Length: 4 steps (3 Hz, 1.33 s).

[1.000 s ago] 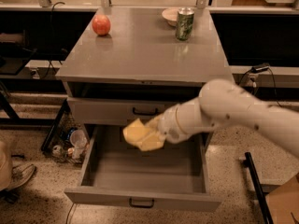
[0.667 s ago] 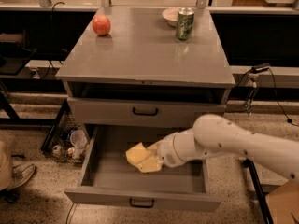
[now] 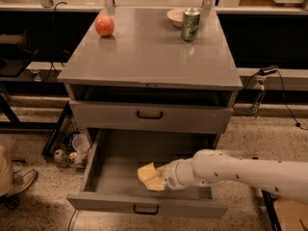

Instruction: Place sponge into middle drawer

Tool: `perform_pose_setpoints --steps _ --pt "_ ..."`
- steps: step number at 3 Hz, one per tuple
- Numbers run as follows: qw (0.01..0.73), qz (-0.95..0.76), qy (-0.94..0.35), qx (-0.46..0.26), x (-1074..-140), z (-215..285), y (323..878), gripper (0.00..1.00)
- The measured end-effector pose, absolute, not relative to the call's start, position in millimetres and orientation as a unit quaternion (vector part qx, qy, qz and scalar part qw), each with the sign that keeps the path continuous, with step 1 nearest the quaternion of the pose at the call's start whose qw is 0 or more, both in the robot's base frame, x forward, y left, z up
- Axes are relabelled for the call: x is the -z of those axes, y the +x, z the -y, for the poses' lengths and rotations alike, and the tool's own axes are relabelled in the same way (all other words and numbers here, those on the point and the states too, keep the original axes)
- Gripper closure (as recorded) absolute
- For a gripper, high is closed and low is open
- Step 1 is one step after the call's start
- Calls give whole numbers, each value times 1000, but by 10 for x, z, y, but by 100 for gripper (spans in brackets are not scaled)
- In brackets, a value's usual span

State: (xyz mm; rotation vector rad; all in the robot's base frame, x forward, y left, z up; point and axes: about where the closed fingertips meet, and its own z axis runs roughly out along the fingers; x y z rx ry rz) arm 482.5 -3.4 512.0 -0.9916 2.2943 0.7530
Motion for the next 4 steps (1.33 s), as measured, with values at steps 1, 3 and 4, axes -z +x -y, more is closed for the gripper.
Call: perform_pose_setpoints --steps 1,3,4 --pt "290 -864 -329 -246 -4853 179 5109 59" --pt "327 -869 -296 -224 -4599 296 5571 13" --pt "341 -863 -295 -228 -4572 271 5731 0"
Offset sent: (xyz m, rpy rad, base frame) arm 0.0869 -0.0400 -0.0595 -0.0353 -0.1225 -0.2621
